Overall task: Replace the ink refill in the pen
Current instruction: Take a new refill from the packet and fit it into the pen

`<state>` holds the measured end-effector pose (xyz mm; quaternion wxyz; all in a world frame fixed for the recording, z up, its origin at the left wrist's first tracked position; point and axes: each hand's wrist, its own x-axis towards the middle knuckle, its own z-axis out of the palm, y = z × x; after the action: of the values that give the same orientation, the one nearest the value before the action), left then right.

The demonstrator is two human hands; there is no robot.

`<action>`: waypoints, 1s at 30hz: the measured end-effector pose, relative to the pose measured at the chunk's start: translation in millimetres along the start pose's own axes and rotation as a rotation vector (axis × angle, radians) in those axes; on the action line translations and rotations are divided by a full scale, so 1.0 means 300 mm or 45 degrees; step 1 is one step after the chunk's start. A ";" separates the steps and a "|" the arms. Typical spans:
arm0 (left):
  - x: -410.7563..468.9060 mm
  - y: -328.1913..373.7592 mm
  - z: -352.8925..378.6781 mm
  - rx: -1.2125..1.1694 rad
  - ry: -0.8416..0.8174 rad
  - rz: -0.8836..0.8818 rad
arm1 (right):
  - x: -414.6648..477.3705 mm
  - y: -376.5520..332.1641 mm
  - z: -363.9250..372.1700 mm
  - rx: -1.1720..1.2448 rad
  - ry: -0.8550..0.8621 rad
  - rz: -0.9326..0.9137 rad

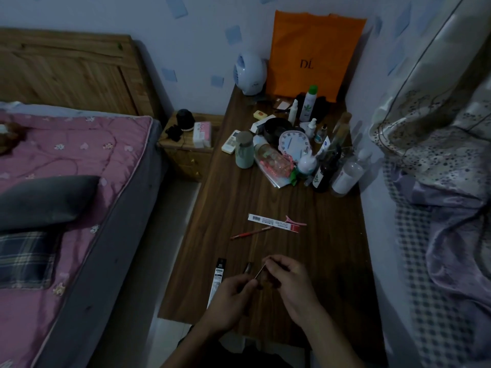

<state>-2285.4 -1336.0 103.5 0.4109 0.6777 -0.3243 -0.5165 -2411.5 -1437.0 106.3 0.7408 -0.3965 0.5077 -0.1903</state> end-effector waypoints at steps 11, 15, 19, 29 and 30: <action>0.043 -0.165 -0.102 0.430 0.000 -0.135 | 0.079 0.043 -0.010 -0.062 0.268 -0.044; 0.063 -0.247 -0.184 1.033 0.028 -0.133 | 0.095 0.065 -0.028 -0.056 0.393 -0.027; 0.105 -0.338 -0.246 1.534 -0.224 0.001 | 0.095 0.083 -0.032 -0.078 0.356 0.002; 0.168 -0.303 -0.316 1.947 -0.439 0.405 | 0.088 0.089 -0.052 -0.117 0.384 0.017; 0.172 -0.310 -0.315 1.980 -0.467 0.399 | 0.088 0.090 -0.052 -0.123 0.387 0.016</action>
<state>-2179.4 -1317.7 10.3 -0.1693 0.6206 -0.7435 -0.1829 -2418.0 -1444.8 66.6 0.6366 -0.3952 0.6251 -0.2189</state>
